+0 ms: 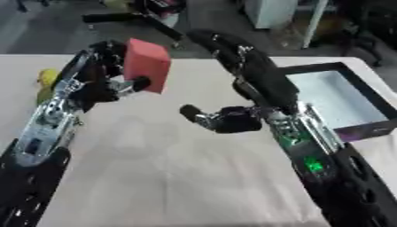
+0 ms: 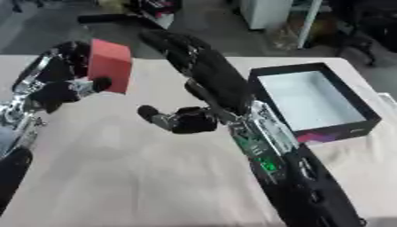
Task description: Pick up the objects with one hand, pass them to the other hand, and then place them into the box on the other side of the table.
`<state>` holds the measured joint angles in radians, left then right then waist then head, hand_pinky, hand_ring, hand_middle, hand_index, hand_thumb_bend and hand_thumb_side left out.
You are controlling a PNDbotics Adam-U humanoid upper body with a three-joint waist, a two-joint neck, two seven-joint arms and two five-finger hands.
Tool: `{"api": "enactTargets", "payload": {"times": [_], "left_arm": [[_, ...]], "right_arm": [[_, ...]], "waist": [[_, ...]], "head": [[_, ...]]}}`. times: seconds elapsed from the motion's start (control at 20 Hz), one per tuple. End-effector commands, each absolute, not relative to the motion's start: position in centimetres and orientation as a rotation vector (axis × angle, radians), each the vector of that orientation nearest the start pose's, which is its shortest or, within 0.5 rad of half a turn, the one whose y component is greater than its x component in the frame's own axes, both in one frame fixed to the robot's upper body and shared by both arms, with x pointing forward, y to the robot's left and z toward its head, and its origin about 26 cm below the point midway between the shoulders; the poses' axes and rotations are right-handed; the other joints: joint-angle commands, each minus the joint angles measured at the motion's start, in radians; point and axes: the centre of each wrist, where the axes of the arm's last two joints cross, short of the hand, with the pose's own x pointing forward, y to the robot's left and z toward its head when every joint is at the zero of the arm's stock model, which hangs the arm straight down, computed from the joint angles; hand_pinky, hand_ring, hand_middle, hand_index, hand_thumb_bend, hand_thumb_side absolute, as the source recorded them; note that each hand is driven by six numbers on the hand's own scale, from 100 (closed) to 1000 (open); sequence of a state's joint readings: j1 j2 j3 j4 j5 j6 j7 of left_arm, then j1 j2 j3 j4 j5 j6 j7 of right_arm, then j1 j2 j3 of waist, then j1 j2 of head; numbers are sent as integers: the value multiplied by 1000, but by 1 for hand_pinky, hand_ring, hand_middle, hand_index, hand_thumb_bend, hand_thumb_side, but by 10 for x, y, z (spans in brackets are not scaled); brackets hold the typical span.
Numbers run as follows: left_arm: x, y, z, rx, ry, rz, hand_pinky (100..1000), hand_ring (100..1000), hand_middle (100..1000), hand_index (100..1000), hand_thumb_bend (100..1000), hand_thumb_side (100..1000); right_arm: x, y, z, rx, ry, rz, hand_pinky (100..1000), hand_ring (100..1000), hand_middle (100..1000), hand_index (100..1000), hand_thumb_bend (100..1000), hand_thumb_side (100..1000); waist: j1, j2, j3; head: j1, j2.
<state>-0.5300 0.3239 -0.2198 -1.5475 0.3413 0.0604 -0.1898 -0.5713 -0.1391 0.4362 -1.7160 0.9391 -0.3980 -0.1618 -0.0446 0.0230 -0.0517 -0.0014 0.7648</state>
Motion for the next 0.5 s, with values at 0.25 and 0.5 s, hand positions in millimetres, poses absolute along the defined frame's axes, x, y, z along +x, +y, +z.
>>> {"api": "enactTargets", "payload": {"times": [0.25, 0.5], "left_arm": [[379, 190, 165, -480, -1880, -581, 498, 488, 439, 557, 740, 101], [378, 181, 166, -535, -1868, -624, 501, 492, 442, 560, 742, 104]], "right_arm": [[331, -88, 179, 600, 2881, -1286, 831, 853, 873, 1000, 451, 327], [329, -86, 180, 634, 2862, -1250, 843, 858, 877, 1000, 447, 299]], "waist": [[1, -8, 2], [1, -7, -2]], "head": [[-2, 5], [-2, 5]]}}
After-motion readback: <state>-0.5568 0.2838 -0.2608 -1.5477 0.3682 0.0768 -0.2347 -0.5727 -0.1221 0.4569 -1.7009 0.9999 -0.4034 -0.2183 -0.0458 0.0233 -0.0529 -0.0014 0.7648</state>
